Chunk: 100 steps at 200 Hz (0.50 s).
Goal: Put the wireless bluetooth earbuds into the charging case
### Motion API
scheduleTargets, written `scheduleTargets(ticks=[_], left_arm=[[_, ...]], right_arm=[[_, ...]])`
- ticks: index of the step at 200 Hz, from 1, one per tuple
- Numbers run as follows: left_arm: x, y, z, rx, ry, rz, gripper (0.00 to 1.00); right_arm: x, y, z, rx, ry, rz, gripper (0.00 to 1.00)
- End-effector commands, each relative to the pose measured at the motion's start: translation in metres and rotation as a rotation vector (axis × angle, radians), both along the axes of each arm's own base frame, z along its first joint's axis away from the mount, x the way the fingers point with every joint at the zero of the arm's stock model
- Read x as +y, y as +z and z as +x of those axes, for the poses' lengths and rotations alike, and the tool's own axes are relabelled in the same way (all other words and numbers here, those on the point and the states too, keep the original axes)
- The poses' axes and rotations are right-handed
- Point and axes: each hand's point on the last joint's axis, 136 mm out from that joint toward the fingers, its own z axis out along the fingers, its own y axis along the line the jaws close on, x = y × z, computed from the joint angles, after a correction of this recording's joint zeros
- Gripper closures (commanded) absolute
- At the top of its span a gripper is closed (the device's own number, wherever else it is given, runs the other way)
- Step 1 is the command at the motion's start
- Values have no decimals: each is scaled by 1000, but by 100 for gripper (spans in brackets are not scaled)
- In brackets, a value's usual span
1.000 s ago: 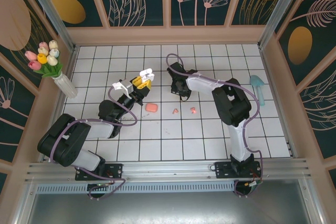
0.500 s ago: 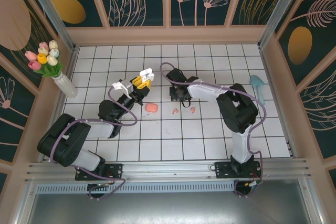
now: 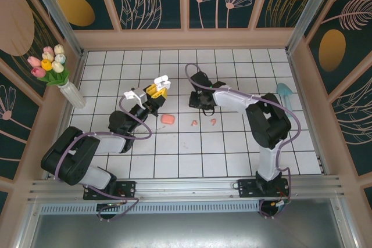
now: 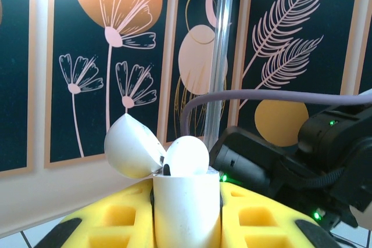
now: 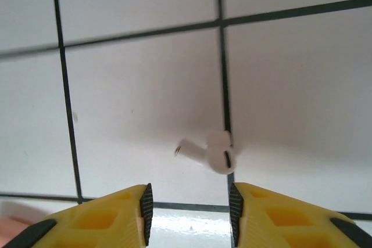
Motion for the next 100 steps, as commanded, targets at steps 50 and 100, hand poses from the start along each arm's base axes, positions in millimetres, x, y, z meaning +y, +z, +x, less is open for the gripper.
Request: scheduleTargets(ticks=[50, 100], left_arm=[[13, 55, -24, -202, 3, -116, 100], [13, 55, -23, -202, 2, -117, 100]], right_arm=[[-20, 9, 8, 58, -239, 102, 55], [-15, -5, 1, 119, -391, 235, 57]])
